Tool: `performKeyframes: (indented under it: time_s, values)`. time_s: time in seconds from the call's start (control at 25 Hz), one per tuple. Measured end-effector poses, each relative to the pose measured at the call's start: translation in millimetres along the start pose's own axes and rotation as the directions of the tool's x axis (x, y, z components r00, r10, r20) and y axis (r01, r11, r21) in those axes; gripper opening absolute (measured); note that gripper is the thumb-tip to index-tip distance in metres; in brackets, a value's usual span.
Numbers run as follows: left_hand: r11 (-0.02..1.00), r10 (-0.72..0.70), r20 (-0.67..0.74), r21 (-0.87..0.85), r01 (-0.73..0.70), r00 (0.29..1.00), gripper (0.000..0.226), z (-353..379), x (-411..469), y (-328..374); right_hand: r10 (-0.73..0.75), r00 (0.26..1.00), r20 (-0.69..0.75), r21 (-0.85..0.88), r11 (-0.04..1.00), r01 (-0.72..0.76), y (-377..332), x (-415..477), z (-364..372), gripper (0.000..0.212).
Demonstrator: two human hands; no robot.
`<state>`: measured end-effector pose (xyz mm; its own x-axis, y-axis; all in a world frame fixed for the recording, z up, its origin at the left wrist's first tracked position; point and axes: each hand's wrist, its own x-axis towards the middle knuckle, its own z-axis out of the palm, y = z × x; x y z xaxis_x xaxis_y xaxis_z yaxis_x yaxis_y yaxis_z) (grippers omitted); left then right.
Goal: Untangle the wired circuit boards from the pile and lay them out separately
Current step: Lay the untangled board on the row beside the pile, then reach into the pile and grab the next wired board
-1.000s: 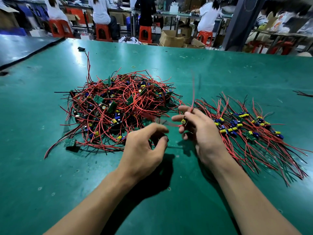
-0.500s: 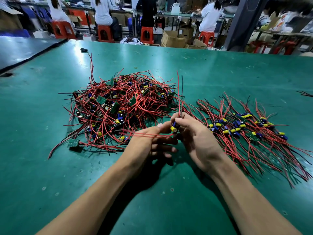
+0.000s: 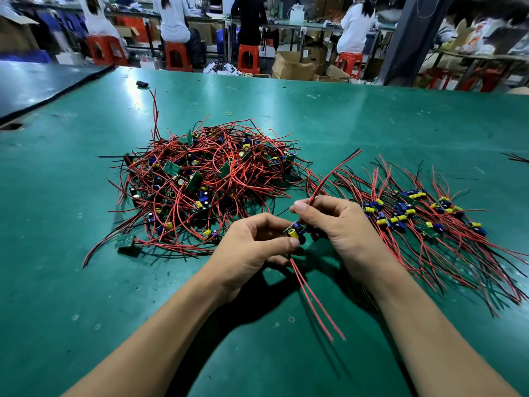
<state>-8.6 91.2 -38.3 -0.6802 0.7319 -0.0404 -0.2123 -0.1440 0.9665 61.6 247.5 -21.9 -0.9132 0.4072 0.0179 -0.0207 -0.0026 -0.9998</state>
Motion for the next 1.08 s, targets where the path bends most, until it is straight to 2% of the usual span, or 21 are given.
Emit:
performKeyframes:
  time_s: [0.12, 0.2, 0.32, 0.4, 0.52, 0.72, 0.88, 0.92, 1.08]
  values:
    - [0.999, -0.009, 0.035, 0.045, 0.007, 0.999, 0.012, 0.7, -2.2, 2.0, -0.036, 0.999, 0.011, -0.041, 0.998, 0.036, 0.3, 1.0, -2.9, 0.018]
    - [0.996, -0.016, 0.029, 0.083, 0.014, 0.999, 0.021, 1.7, -3.5, 4.4, -0.056, 0.997, 0.060, -0.044, 0.997, 0.058, 0.5, 0.6, -0.7, 0.016]
    - [0.991, -0.027, 0.028, 0.128, 0.023, 0.999, 0.011, 2.6, -3.3, 5.6, -0.054, 0.993, 0.107, -0.061, 0.996, 0.061, 1.8, 1.2, 1.6, 0.024]
    - [0.991, -0.055, 0.044, 0.123, 0.050, 0.998, 0.012, 4.0, -3.7, 5.7, -0.034, 0.996, 0.083, -0.057, 0.998, 0.039, 3.3, 3.0, -0.6, 0.032]
    - [0.990, -0.081, 0.053, 0.119, 0.074, 0.995, 0.015, 4.6, -4.7, 6.9, -0.021, 0.998, 0.056, -0.033, 0.999, 0.023, 4.8, 4.1, -1.7, 0.031]
    - [0.994, -0.106, 0.018, -0.007, 0.106, 0.994, 0.014, 4.0, -4.1, 8.5, 0.011, 0.999, 0.046, 0.058, 0.998, -0.014, 7.2, 6.0, -1.5, 0.035]
    - [0.992, -0.117, -0.035, 0.033, 0.118, 0.993, 0.015, 6.0, -3.9, 9.0, 0.025, 0.998, 0.053, 0.019, 0.999, -0.026, 8.1, 4.4, 2.5, 0.049]
    - [0.993, -0.104, -0.038, 0.053, 0.106, 0.994, 0.015, 6.6, -4.0, 8.8, 0.014, 0.998, 0.060, 0.000, 1.000, -0.014, 8.4, 3.9, 3.6, 0.049]
    - [0.994, -0.091, -0.026, 0.062, 0.093, 0.995, 0.019, 8.4, -5.7, 8.1, 0.007, 0.995, 0.100, -0.010, 1.000, -0.006, 8.0, 2.4, 2.6, 0.025]
